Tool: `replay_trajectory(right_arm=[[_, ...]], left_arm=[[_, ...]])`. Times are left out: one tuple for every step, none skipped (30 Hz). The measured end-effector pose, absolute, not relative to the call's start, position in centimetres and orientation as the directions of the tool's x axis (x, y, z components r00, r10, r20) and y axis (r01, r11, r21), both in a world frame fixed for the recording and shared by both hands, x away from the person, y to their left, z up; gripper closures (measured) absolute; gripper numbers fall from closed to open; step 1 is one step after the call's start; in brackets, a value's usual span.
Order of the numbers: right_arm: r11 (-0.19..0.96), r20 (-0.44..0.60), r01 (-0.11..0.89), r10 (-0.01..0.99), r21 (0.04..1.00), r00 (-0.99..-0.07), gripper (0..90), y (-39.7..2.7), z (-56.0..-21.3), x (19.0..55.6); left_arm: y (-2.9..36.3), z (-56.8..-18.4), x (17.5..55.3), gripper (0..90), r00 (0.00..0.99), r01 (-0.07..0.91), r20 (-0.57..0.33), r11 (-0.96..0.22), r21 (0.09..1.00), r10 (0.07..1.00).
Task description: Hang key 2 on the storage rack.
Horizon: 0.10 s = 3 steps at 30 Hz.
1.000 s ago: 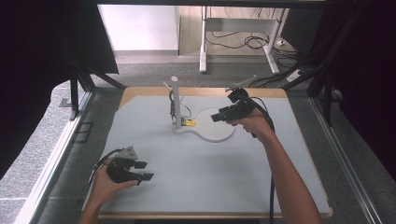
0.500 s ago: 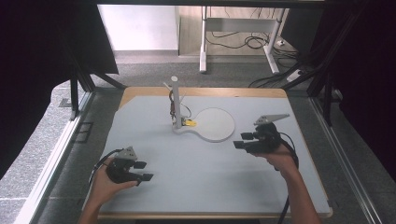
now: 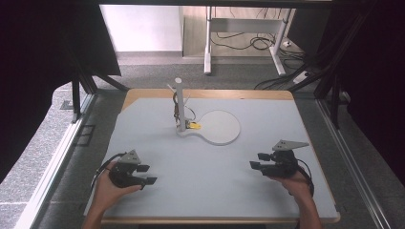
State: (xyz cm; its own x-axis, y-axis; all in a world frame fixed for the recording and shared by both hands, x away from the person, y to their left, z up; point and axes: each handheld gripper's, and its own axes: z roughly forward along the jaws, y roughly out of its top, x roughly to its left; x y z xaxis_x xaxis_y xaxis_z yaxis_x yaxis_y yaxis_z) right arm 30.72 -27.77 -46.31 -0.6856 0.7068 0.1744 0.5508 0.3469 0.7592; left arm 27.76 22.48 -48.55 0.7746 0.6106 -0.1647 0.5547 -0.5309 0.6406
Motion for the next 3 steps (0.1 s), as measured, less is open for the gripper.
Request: replay_trajectory(right_arm=[[0.353, 0.156, 0.55, 0.719, 0.757, -0.677, 43.3, -27.68, -46.29, 30.82], [0.354, 0.145, 0.541, 0.722, 0.763, -0.676, 42.9, -27.71, -46.28, 30.87], [0.348, 0.146, 0.539, 0.723, 0.767, -0.675, 42.6, -27.77, -46.3, 30.91]], left_arm=[[22.51, -48.54, 27.78, 40.3, 0.772, 0.556, -0.167, -0.523, 0.647, 0.614], [22.49, -48.55, 27.77, 40.3, 0.768, 0.559, -0.17, -0.516, 0.649, 0.618], [22.44, -48.56, 27.77, 40.2, 0.765, 0.561, -0.171, -0.511, 0.651, 0.621]])
